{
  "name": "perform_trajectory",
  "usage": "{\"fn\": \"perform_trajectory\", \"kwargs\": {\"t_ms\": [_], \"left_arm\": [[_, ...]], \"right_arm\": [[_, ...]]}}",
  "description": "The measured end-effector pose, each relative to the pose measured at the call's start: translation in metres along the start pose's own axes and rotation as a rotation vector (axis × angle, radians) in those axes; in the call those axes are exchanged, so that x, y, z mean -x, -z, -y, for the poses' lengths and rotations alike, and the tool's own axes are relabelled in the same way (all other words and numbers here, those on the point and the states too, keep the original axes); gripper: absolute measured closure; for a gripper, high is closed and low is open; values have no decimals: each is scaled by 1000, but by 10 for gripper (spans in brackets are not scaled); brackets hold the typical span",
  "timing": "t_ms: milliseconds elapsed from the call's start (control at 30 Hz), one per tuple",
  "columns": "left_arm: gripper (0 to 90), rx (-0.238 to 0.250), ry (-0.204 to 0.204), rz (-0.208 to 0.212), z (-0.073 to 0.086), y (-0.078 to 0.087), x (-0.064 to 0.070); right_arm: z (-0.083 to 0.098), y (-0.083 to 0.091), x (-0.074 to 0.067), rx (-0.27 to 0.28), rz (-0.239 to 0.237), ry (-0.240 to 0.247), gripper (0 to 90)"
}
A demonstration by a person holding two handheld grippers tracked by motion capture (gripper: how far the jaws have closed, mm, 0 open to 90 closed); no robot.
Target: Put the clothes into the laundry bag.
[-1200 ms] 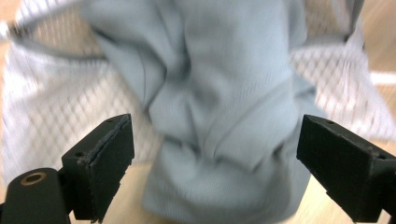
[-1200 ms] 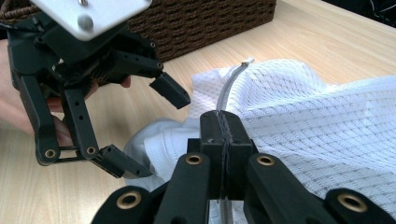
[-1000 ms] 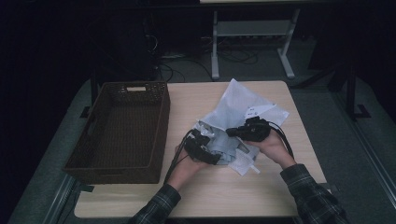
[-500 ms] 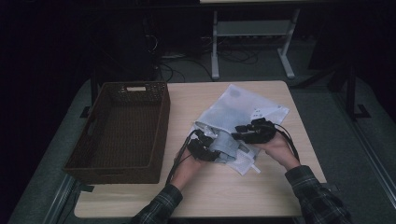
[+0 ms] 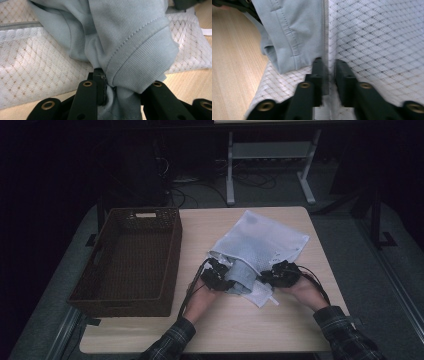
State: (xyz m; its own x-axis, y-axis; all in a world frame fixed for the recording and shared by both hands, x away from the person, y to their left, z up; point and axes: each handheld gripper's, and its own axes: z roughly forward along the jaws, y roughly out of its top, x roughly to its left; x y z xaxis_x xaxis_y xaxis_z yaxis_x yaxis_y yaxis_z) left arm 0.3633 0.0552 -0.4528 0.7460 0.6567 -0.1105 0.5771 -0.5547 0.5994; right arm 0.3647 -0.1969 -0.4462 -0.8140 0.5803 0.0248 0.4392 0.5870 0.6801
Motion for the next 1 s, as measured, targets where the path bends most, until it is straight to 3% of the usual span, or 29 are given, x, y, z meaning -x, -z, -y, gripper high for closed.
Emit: {"fn": "perform_trajectory", "kwargs": {"t_ms": [67, 133, 233, 367, 467, 533, 767, 1000], "left_arm": [[718, 1, 1, 0, 0, 1, 0], [718, 1, 5, -2, 1, 1, -1], [718, 0, 6, -1, 1, 1, -1], [718, 3, 8, -5, 1, 1, 0], [720, 13, 20, 1, 0, 2, 1], [723, 29, 24, 3, -1, 4, 2], [729, 83, 19, -26, -15, 17, 6], [735, 125, 66, -66, -30, 14, -3]], "right_arm": [[0, 1, 0, 3, 1, -10, 735], [1, 3, -2, -4, -3, -22, 549], [7, 4, -7, -23, -9, -13, 532], [16, 1, -10, -56, 20, -8, 610], [17, -3, -9, -61, 14, -2, 790], [16, -3, -9, -56, 11, 13, 838], [6, 11, -14, -2, -28, 63, 848], [0, 16, -21, 19, -95, 107, 850]]}}
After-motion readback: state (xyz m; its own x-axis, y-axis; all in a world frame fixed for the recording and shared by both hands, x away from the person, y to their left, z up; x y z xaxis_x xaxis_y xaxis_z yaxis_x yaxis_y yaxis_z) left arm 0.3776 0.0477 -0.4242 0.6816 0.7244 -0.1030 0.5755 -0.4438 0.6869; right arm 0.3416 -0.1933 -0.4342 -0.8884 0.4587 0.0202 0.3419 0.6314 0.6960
